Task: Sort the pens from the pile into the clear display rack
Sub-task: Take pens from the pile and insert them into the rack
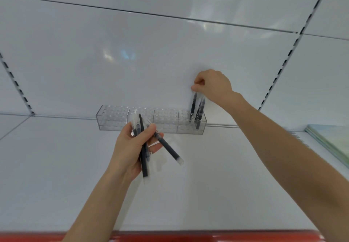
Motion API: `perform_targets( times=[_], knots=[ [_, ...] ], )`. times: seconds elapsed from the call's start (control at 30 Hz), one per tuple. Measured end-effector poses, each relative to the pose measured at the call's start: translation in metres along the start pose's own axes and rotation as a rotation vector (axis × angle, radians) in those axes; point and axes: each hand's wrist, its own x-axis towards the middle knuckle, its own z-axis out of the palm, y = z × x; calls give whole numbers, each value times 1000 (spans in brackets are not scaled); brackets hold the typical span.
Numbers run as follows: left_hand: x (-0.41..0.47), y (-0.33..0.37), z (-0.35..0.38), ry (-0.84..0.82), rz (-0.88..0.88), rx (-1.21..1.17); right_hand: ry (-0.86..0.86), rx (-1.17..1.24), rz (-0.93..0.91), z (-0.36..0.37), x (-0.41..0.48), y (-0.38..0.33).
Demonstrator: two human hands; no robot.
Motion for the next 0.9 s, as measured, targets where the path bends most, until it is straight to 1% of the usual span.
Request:
perform_targets(
  times=[0.07, 0.17, 0.23, 0.27, 0.33, 0.37, 0.4, 0.43, 0.47, 0.5, 0.57, 0.63, 0.7, 0.77, 0.83, 0.9],
  knots=[
    [0, 0, 0, 3, 3, -7, -5, -1, 27, -2, 1, -1],
    [0, 0, 1, 3, 9, -23, -25, -34, 19, -4, 2, -5],
    [-1, 1, 3, 6, 19, -28, -62, 19, 28, -6, -1, -6],
    [-1, 2, 3, 10, 30, -28, -52, 74, 23, -8, -4, -5],
    [-1, 4, 3, 20, 67, -39, 100, 214, -27, -11, -16, -4],
    [-1, 5, 3, 27, 87, -49, 189, 315, -39, -13, -26, -6],
    [0, 6, 4, 36, 108, -57, 236, 444, -29, -16, -39, -11],
    [1, 7, 5, 40, 128, -59, 213, 587, -6, -19, -52, -16],
    [1, 8, 7, 38, 147, -51, 127, 713, 19, -22, -64, -24],
    [1, 8, 9, 26, 162, -33, 3, 772, 29, -25, -75, -32],
    [1, 6, 14, -5, 182, 23, -225, 733, -23, -26, -91, -44],
    [0, 4, 19, -25, 209, 96, -353, 684, -76, -23, -98, -53],
    [-1, 3, 22, -23, 249, 166, -402, 688, -61, -17, -101, -56],
    [-2, 2, 22, -24, 271, 191, -404, 682, -16, -15, -103, -54],
    [-2, 1, 20, -17, 268, 209, -369, 707, 15, -17, -104, -53],
    [0, 2, 15, 14, 248, 215, -300, 790, 53, -21, -102, -51]
  ],
)
